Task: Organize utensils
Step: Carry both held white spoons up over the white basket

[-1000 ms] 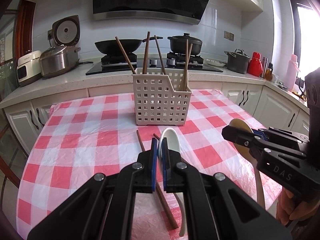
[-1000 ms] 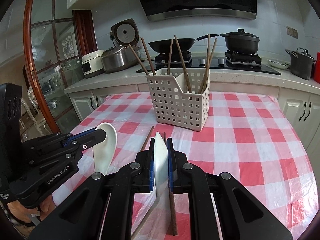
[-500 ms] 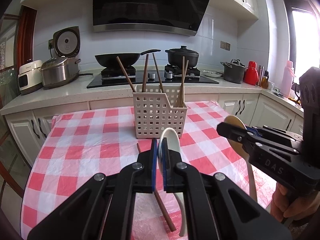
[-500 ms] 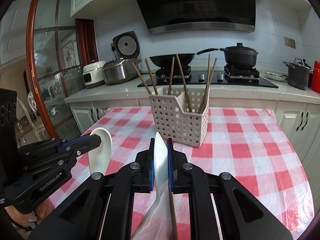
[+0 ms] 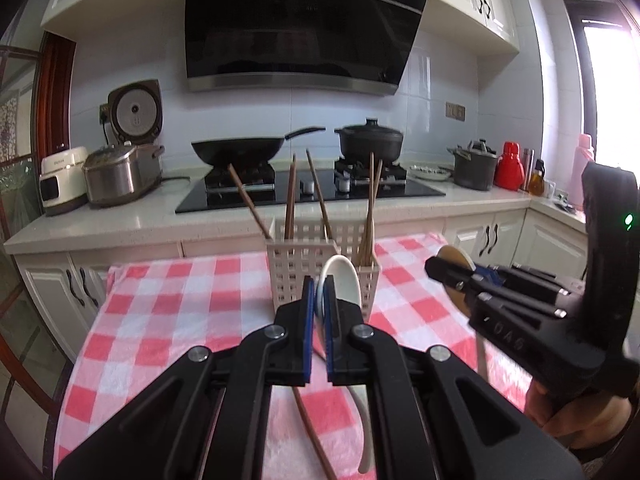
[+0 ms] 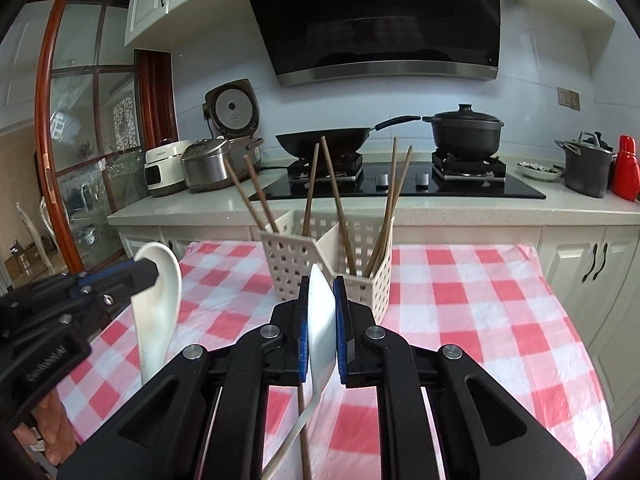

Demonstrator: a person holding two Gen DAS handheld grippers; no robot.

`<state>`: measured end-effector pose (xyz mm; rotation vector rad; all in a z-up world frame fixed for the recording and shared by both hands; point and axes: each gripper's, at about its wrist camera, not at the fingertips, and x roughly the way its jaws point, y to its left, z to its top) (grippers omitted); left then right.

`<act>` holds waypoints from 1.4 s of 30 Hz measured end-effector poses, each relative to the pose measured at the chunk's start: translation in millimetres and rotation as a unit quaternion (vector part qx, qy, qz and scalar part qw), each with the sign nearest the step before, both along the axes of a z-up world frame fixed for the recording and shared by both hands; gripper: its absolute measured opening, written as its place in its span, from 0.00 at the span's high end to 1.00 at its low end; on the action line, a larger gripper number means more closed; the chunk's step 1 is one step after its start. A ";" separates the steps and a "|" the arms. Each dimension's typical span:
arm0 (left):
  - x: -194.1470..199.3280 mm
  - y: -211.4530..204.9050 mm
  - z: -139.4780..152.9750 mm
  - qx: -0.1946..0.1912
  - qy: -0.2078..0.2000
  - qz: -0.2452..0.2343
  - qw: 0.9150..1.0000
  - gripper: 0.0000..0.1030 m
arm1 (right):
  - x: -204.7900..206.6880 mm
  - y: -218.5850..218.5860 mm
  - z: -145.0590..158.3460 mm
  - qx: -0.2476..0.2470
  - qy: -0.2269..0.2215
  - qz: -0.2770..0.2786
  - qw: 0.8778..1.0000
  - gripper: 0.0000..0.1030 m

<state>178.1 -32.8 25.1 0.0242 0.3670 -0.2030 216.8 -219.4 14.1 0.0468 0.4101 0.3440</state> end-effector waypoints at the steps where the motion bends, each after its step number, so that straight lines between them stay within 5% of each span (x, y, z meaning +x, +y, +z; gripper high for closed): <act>1: 1.8 -1.3 4.1 0.000 -0.006 0.002 1.000 0.96 | 3.5 0.1 3.5 0.000 -0.004 -0.002 1.000 0.89; 11: 26.7 -39.7 44.2 0.013 -0.058 -0.010 0.998 0.96 | 38.0 -2.8 33.6 0.000 -0.041 -0.020 0.999 0.89; 22: 73.7 -61.0 55.4 0.018 -0.059 -0.005 0.998 0.96 | 72.0 -10.7 35.7 -0.015 -0.058 -0.015 0.998 0.89; 42: 162.9 -54.3 60.9 0.024 -0.097 0.095 0.990 0.96 | 147.0 1.8 32.8 -0.027 -0.104 -0.003 0.994 0.89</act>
